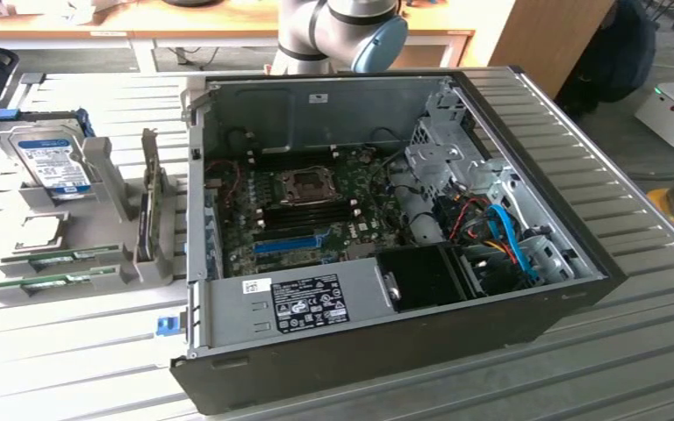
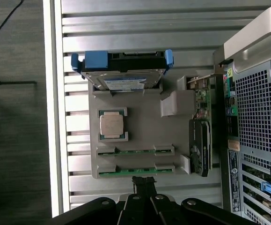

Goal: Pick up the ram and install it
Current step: 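Pick up the ram and move it above insertion slot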

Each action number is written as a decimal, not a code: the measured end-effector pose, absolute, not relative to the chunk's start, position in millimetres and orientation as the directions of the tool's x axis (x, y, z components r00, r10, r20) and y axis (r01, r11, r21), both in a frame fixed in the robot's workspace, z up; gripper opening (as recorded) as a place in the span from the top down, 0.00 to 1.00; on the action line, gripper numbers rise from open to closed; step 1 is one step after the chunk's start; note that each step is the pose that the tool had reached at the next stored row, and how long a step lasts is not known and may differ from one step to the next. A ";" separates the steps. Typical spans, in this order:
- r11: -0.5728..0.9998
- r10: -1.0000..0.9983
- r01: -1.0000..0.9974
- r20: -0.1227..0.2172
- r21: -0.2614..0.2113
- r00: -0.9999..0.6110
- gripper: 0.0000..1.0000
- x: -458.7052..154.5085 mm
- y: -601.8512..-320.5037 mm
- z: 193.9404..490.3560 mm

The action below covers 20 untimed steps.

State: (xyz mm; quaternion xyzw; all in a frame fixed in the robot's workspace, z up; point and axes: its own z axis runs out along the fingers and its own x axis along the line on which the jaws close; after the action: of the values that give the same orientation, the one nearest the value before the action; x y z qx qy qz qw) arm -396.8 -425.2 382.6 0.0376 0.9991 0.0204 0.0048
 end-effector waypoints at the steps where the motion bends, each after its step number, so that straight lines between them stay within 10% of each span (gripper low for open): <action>1: 0.996 0.075 0.075 -0.008 0.041 -0.997 0.89 -396.8 -425.2 382.6; 20: 0.999 -0.029 -0.029 -0.008 0.041 -1.000 0.89 -396.8 -425.2 382.4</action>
State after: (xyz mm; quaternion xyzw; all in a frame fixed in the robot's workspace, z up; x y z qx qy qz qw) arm -396.8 -425.2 382.4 -0.0146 0.9997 0.0206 0.0037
